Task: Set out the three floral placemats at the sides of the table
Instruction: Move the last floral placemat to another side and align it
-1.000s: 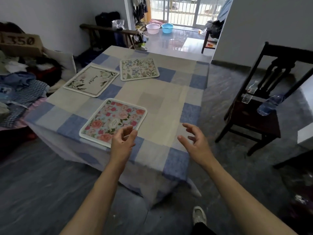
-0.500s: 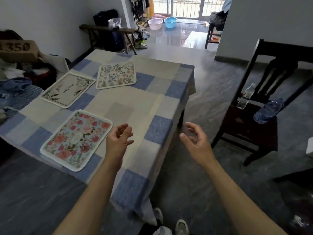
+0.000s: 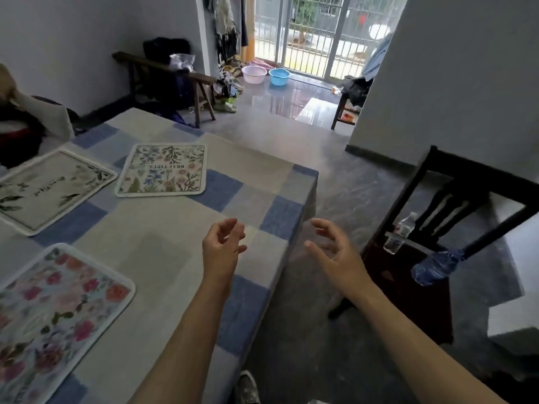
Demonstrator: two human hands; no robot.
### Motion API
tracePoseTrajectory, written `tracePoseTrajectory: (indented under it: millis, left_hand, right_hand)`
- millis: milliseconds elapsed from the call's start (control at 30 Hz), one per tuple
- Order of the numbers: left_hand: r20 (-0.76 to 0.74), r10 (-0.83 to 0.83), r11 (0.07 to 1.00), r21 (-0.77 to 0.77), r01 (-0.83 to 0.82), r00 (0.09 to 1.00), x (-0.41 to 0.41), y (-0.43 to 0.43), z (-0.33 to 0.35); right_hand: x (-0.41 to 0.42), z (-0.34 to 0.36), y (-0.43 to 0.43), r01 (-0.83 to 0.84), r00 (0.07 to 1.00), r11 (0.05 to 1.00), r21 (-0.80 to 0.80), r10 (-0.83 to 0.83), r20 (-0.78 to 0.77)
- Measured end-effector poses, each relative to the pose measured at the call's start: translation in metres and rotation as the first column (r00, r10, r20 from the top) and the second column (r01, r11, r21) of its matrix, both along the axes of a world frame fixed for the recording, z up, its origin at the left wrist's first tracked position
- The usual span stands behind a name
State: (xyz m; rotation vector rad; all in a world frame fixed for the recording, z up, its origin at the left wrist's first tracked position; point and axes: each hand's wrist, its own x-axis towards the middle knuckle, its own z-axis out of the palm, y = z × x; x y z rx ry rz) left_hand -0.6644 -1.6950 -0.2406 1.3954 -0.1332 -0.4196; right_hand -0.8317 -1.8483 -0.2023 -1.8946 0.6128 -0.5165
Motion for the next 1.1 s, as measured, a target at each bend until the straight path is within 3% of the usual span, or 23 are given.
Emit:
tracePoseTrajectory:
  millis: [233, 600, 767, 1100]
  left_hand:
    - [0.006, 0.074, 0.994, 0.079, -0.074, 0.997, 0.056, -0.028, -0.009]
    - [-0.007, 0.380, 0.906, 0.203, -0.371, 0.925, 0.095, -0.118, -0.014]
    - [0.086, 0.405, 0.883, 0.223, -0.413, 0.910, 0.109, -0.170, 0.014]
    - [0.150, 0.566, 0.758, 0.290, -0.584, 0.810, 0.127, -0.151, 0.019]
  right_hand:
    - [0.061, -0.011, -0.051, -0.053, 0.998, 0.998, 0.027, 0.054, -0.029]
    - [0.158, -0.030, -0.183, -0.292, 0.956, 0.945, 0.148, 0.294, 0.012]
    - [0.195, -0.021, -0.233, -0.429, 0.901, 0.890, 0.156, 0.433, 0.008]
    - [0.264, -0.029, -0.243, -0.531, 0.845, 0.841, 0.104, 0.534, -0.004]
